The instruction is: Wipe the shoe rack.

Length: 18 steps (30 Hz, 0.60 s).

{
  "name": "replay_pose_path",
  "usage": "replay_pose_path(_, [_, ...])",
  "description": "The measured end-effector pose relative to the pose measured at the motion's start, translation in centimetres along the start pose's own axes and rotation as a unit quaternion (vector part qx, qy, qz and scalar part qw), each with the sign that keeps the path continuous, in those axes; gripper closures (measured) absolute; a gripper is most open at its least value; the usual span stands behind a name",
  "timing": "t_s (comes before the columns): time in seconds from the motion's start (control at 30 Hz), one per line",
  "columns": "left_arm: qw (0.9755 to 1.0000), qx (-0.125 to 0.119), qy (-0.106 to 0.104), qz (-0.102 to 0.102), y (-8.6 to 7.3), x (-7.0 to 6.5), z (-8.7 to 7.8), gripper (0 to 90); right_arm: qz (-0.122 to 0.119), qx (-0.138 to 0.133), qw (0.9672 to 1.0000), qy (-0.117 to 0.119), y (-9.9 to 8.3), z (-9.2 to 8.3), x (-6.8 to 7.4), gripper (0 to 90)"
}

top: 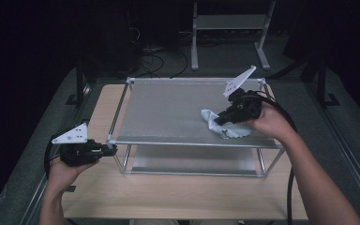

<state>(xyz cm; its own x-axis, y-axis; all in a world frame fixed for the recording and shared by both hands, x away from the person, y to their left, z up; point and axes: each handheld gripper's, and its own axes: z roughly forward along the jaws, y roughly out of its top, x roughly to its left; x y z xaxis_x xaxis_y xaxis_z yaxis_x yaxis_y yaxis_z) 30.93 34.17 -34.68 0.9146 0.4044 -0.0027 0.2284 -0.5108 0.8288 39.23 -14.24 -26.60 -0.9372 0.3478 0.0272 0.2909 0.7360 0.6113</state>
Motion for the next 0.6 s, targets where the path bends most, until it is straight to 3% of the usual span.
replay_pose_path(0.1, [1.0, 0.001, -0.003, 0.004, 0.3, -0.3, 0.4, 81.5, 0.011, 0.001, 0.9999, -0.005, -0.2, 0.1, -0.4, 82.8])
replay_pose_path(0.2, [0.9999, 0.005, -0.006, 0.007, 0.6, -0.5, 0.7, 81.5, 0.001, -0.007, 0.9999, 0.009, 1.3, 1.5, 0.0, 82.7])
replay_pose_path(0.43, [0.9997, 0.011, -0.015, 0.016, 1.1, -0.7, 1.2, 81.4, -0.052, 0.008, 0.9979, 0.038, 7.5, 5.8, 1.1, 82.7])
replay_pose_path(0.6, [0.9997, 0.011, -0.014, 0.016, 1.0, -0.7, 1.2, 81.4, -0.087, 0.007, 0.9945, 0.057, 12.4, 9.6, 2.2, 82.7])
